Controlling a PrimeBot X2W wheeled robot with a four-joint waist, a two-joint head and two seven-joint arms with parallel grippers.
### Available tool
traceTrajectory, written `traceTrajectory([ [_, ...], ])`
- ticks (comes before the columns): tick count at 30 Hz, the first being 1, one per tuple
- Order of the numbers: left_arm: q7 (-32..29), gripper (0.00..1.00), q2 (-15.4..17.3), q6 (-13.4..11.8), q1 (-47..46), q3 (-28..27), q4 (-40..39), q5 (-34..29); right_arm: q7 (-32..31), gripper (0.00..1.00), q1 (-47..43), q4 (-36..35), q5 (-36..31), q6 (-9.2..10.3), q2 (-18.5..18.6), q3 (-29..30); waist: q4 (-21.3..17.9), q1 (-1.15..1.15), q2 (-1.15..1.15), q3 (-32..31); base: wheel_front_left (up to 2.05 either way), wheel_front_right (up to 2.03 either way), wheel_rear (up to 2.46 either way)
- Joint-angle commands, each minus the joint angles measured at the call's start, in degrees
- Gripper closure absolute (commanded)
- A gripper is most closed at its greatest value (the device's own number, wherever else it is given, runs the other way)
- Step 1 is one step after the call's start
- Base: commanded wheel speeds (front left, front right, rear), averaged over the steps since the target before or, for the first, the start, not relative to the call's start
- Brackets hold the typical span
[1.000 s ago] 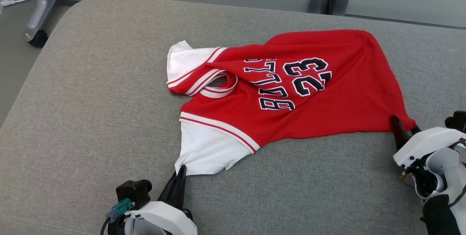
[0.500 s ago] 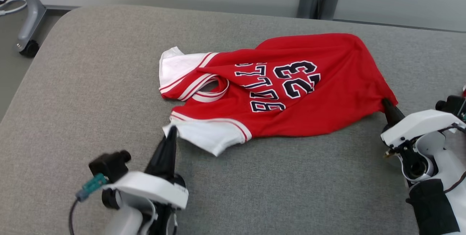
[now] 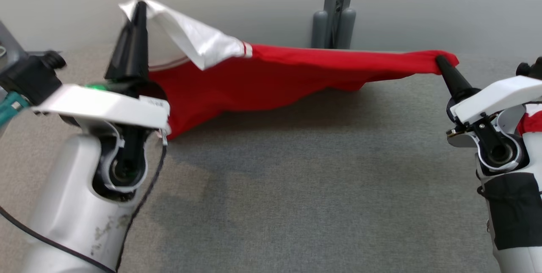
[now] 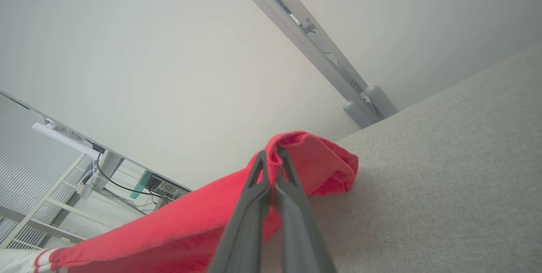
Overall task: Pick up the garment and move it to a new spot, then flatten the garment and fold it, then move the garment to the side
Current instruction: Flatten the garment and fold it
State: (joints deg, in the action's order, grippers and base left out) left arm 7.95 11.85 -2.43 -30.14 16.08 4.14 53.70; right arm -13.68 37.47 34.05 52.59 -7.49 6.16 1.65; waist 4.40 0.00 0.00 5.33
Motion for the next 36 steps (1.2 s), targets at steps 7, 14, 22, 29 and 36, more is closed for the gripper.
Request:
traceTrajectory([
  [7, -4.42, 1.00, 2.93, -0.98, -9.23, -0.48, -3.25, -0.87, -6.20, 1.00, 3.48, -6.03, -0.84, -0.01, -0.61, 3.01, -2.80, 0.00, 0.00, -3.13, 0.00, 0.00, 0.00],
  [14, -9.43, 1.00, 5.38, -1.66, -18.03, 1.04, -0.92, -3.16, -13.09, 1.00, 10.13, -10.39, -6.42, -0.01, -2.61, 8.17, -4.54, 0.00, 0.00, -2.89, 0.00, 0.00, 0.00],
  [22, -14.89, 1.00, 7.87, -1.42, -28.65, 3.49, 10.15, -6.44, -13.72, 1.00, 21.43, -4.15, -13.80, -0.01, -3.26, 10.69, -6.31, 0.00, 0.00, 1.85, 0.00, 0.00, 0.00],
  [29, -14.24, 1.00, 8.47, -1.20, -43.94, 4.36, 22.42, -11.07, -1.64, 1.00, 37.98, 12.35, -19.32, -0.01, -3.16, 7.91, -7.28, 0.00, 0.00, 10.05, 0.00, 0.00, 0.00],
  [36, -2.21, 1.00, 5.50, -0.68, -59.02, 4.36, 32.05, -16.12, 15.22, 1.00, 53.31, 24.89, -19.88, -0.01, -3.15, 4.42, -5.68, 0.00, 0.00, 16.68, 0.00, 0.00, 0.00],
])
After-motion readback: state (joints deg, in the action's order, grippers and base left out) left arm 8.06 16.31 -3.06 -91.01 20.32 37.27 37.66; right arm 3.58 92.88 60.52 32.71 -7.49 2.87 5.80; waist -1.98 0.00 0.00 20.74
